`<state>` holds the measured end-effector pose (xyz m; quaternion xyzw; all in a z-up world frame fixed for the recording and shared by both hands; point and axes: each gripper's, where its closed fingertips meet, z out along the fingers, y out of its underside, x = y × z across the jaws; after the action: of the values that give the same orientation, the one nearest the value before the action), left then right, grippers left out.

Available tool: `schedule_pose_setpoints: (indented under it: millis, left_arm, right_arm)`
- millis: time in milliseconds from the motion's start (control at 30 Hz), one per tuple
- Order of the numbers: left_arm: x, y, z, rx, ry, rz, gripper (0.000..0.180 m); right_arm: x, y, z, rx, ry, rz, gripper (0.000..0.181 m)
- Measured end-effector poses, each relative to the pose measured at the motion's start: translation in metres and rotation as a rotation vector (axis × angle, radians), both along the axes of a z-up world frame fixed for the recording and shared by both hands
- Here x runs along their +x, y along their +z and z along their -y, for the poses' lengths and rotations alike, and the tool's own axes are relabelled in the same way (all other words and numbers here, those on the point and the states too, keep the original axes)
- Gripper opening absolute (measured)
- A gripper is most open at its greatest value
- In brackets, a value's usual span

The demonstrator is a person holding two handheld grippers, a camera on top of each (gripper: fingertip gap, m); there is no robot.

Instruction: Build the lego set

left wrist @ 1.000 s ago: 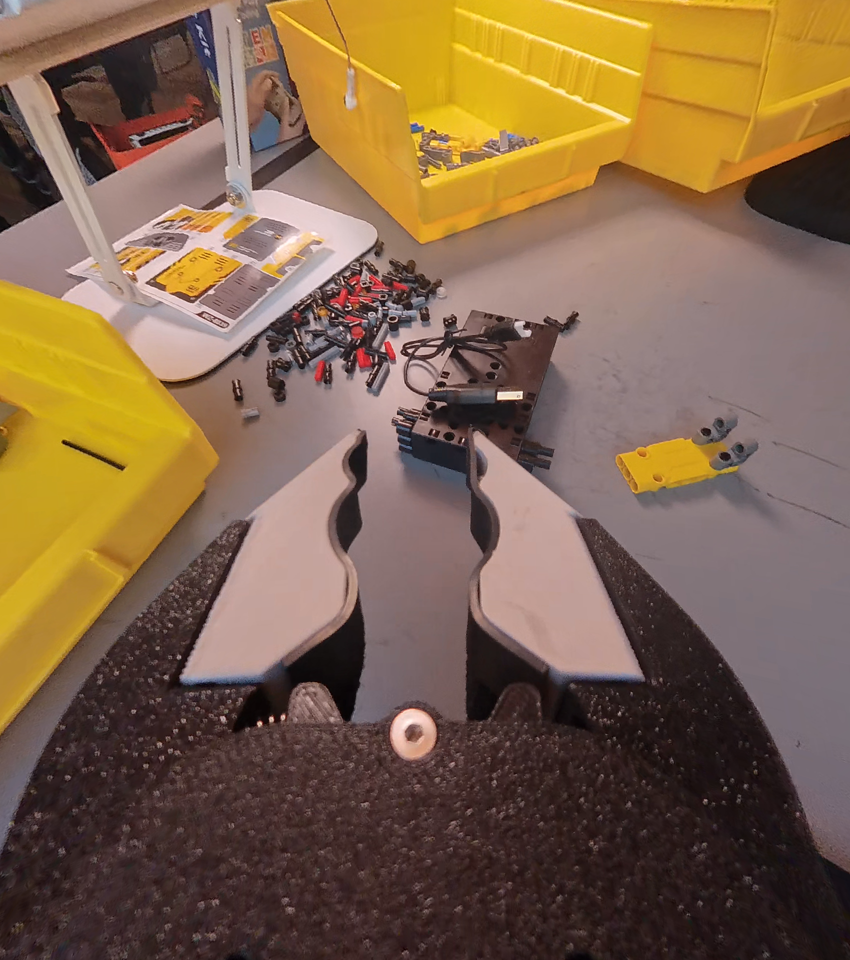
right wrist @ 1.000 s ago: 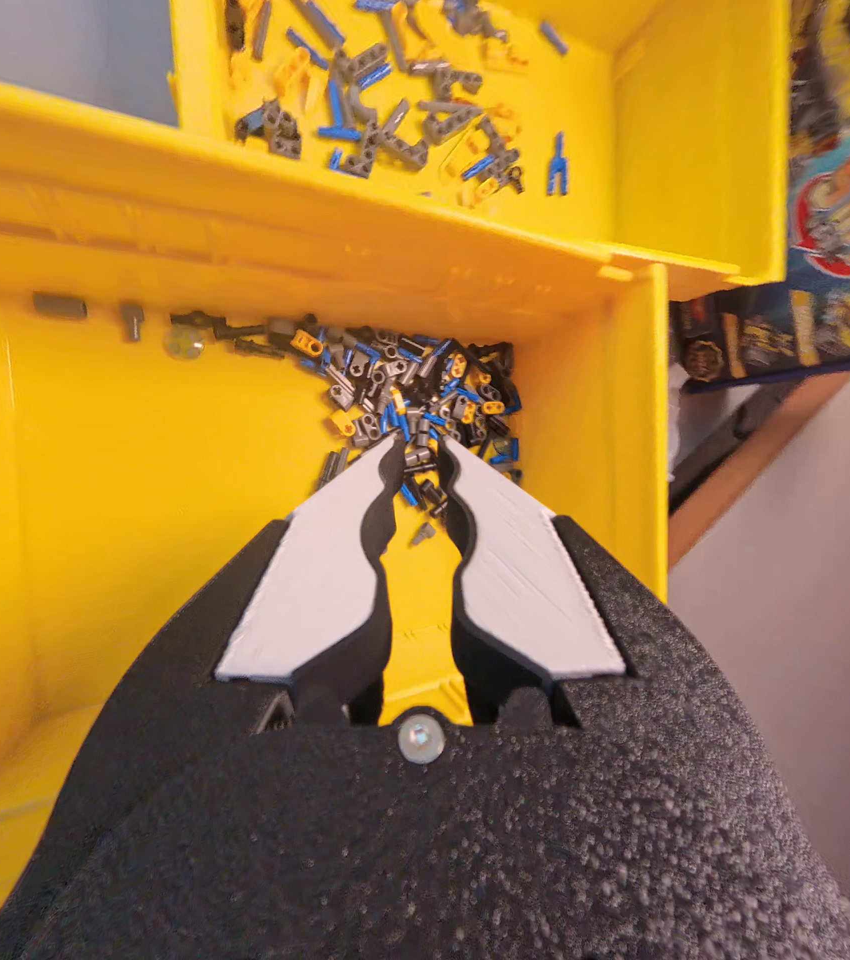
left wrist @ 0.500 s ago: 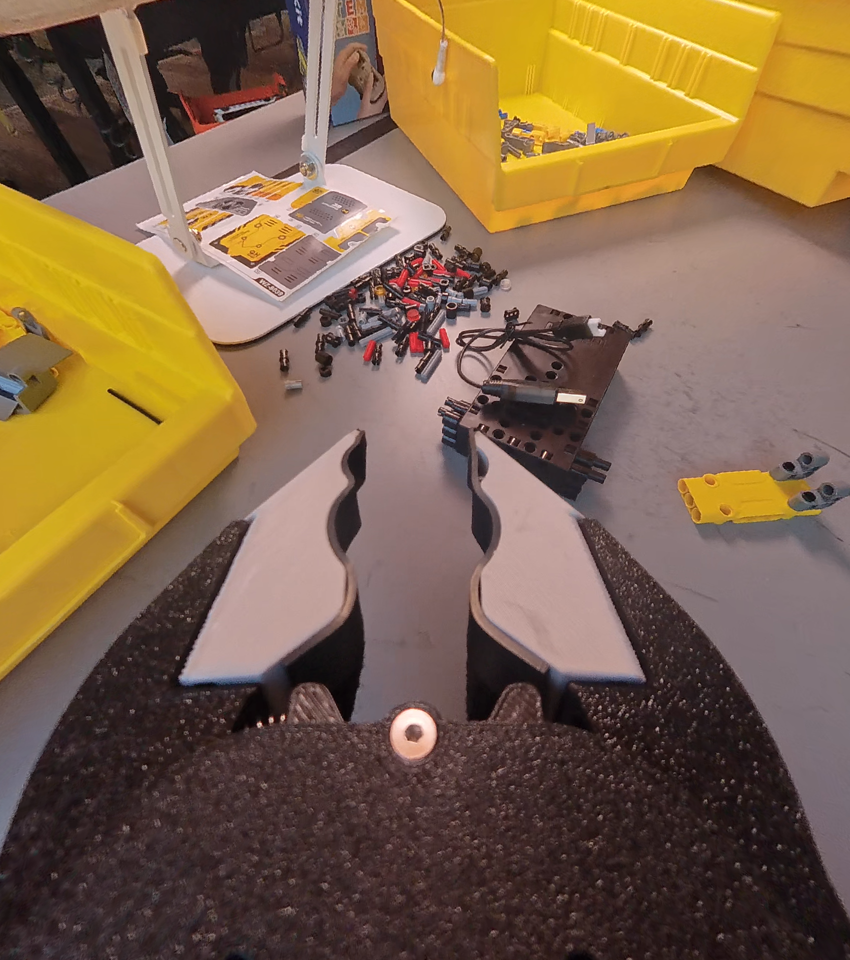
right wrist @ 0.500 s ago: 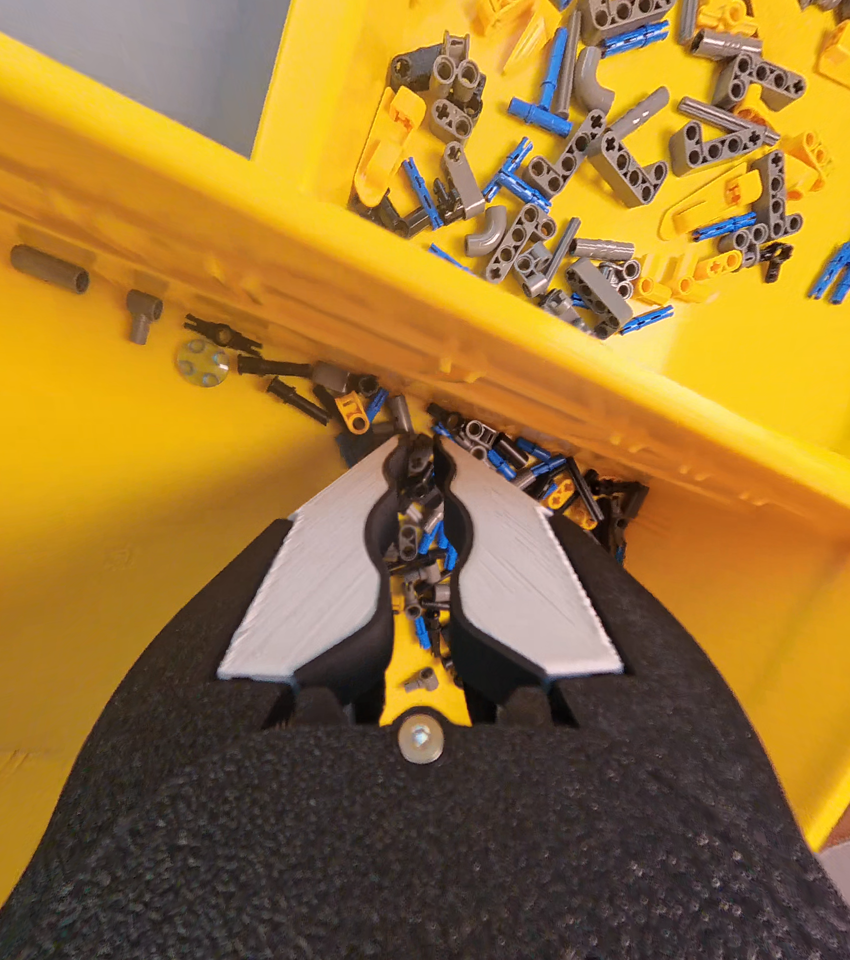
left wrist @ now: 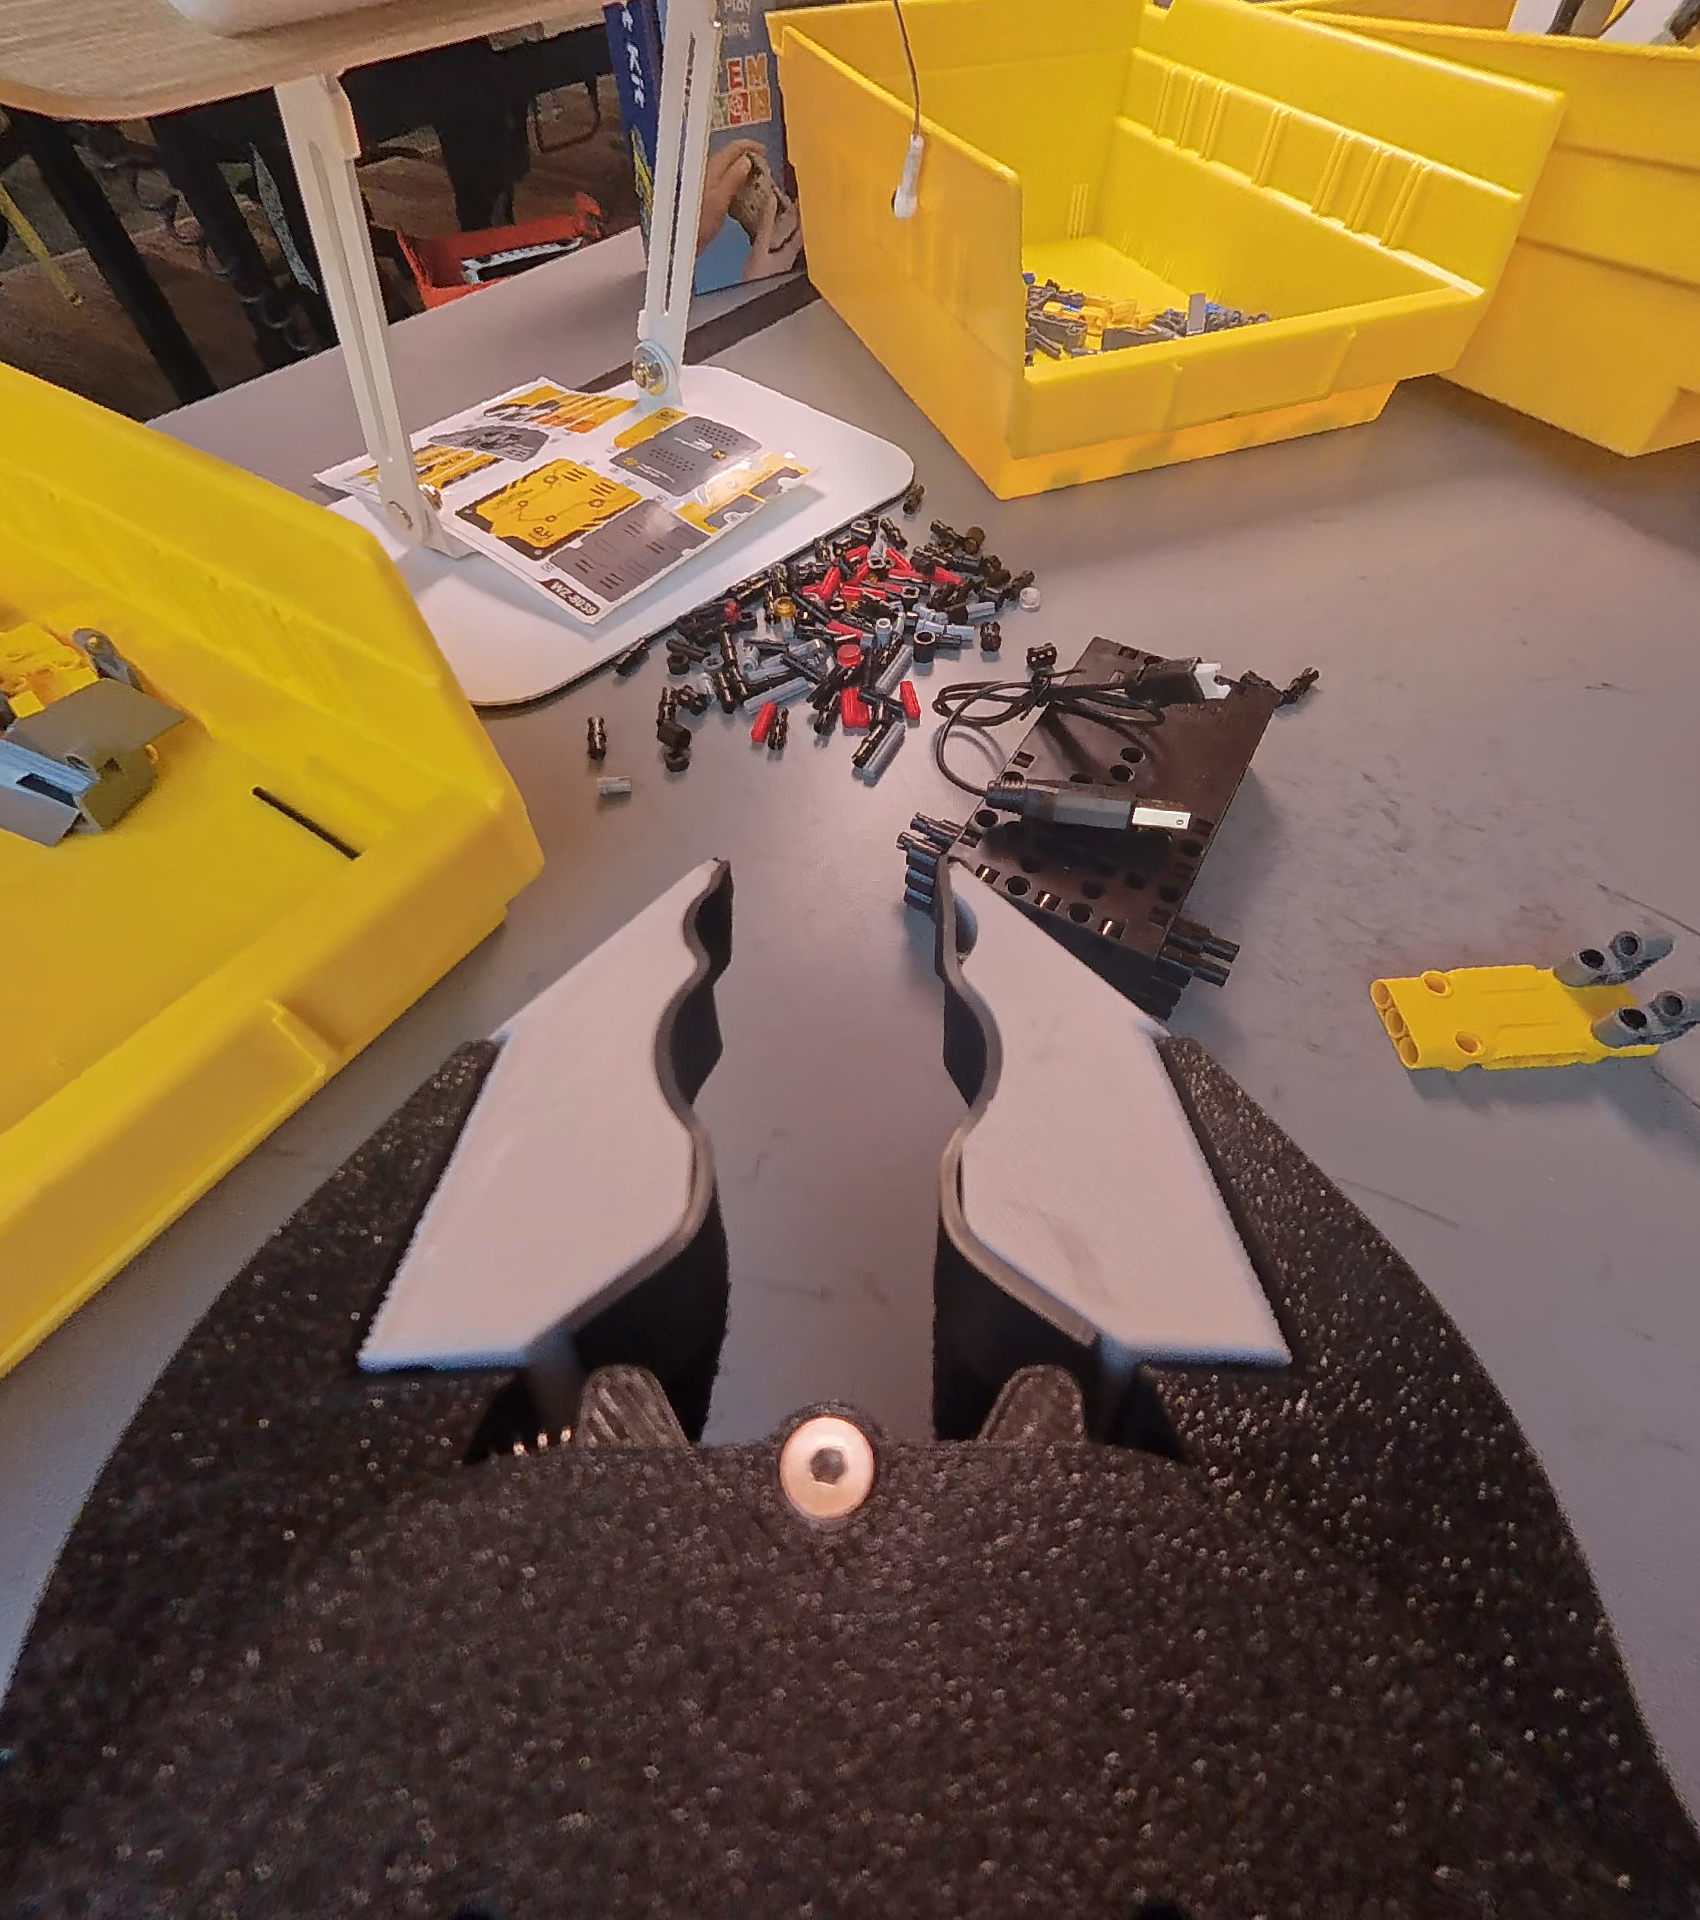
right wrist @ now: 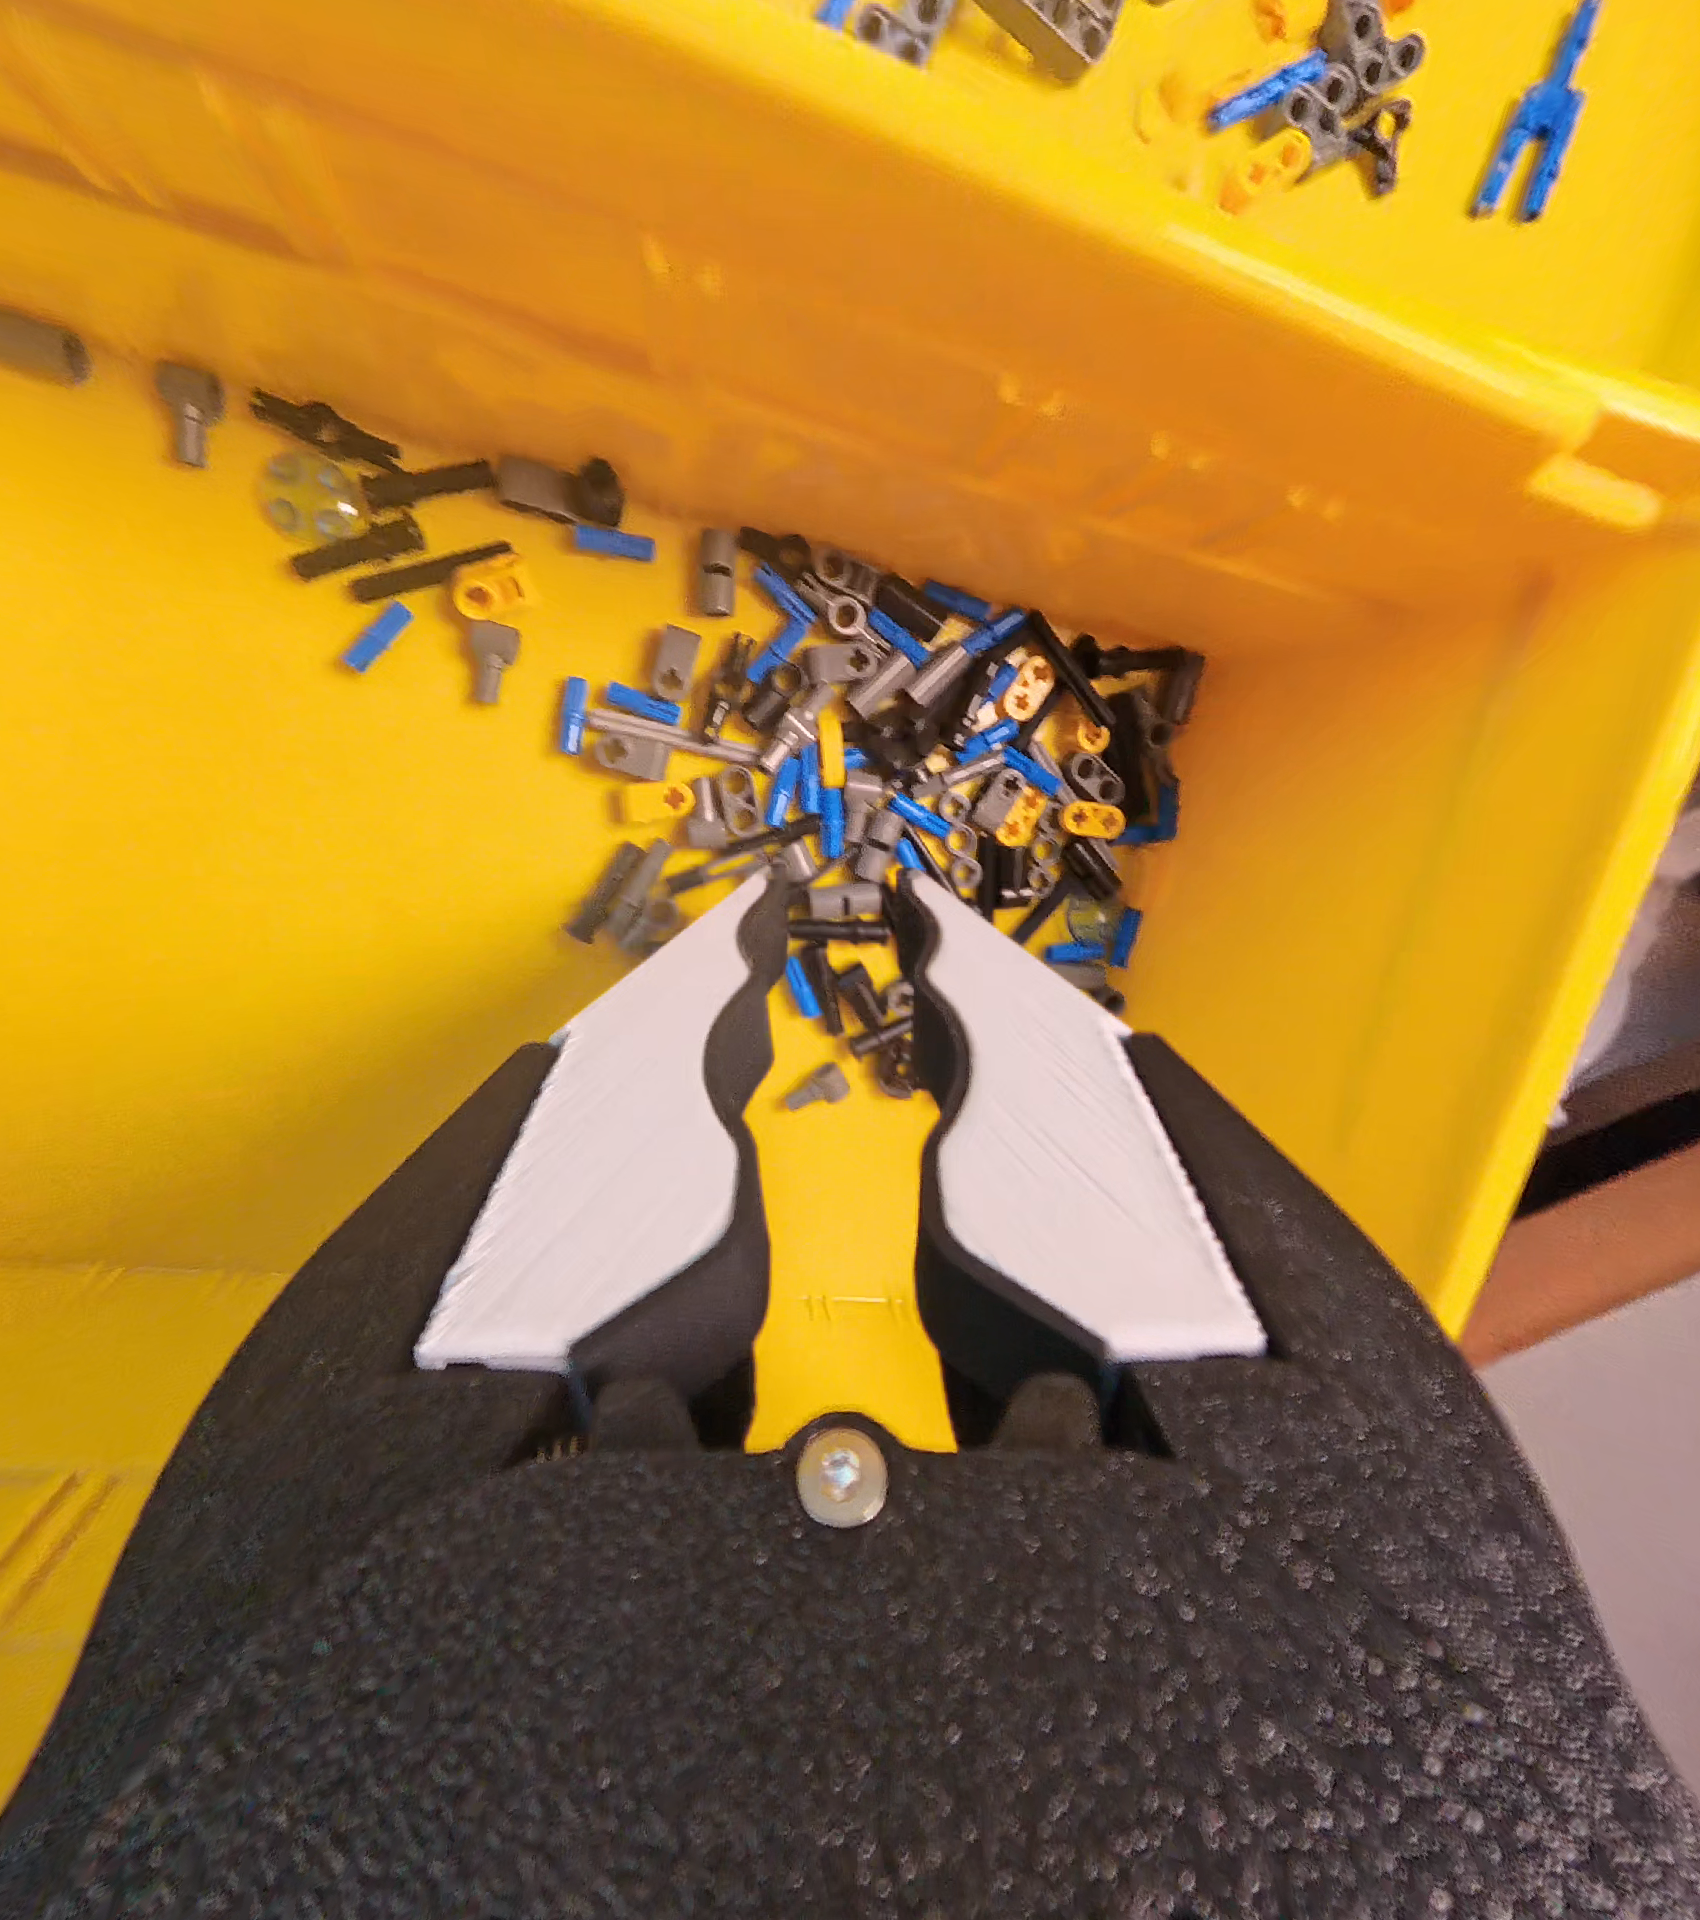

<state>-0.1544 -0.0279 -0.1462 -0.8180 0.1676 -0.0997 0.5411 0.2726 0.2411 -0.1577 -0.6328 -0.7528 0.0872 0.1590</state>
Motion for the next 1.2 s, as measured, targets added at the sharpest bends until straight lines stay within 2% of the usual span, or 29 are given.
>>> schedule_pose_setpoints:
  millis: [100, 333, 533, 700, 767, 1000, 1200]
  left_arm:
    - [0.002, 0.001, -0.001, 0.007, 0.002, -0.002, 0.039]
    - [0.016, 0.009, -0.002, 0.031, -0.025, -0.021, 0.046]
    - [0.042, 0.024, -0.001, 0.076, -0.103, -0.019, 0.054]
    - [0.053, 0.026, -0.001, 0.085, -0.132, -0.046, 0.056]
    - [0.050, 0.024, 0.000, 0.081, -0.125, -0.043, 0.056]
    - [0.045, 0.021, 0.001, 0.081, -0.115, -0.033, 0.056]
    - [0.045, 0.016, 0.001, 0.066, -0.121, -0.040, 0.056]
  right_arm:
    - [0.014, -0.004, -0.023, 0.068, -0.033, 0.043, 0.000]
    - [0.007, -0.016, -0.018, 0.022, 0.018, 0.071, 0.000]
    - [0.007, -0.020, -0.018, -0.014, 0.015, 0.113, 0.009]
    - [-0.001, -0.029, -0.020, -0.009, 0.014, 0.162, 0.008]
    - [-0.003, -0.033, -0.020, -0.017, 0.022, 0.171, 0.001]
    - [-0.007, -0.030, 0.006, -0.137, 0.049, 0.171, 0.010]
    - [0.001, -0.012, -0.002, -0.115, 0.008, 0.138, 0.017]
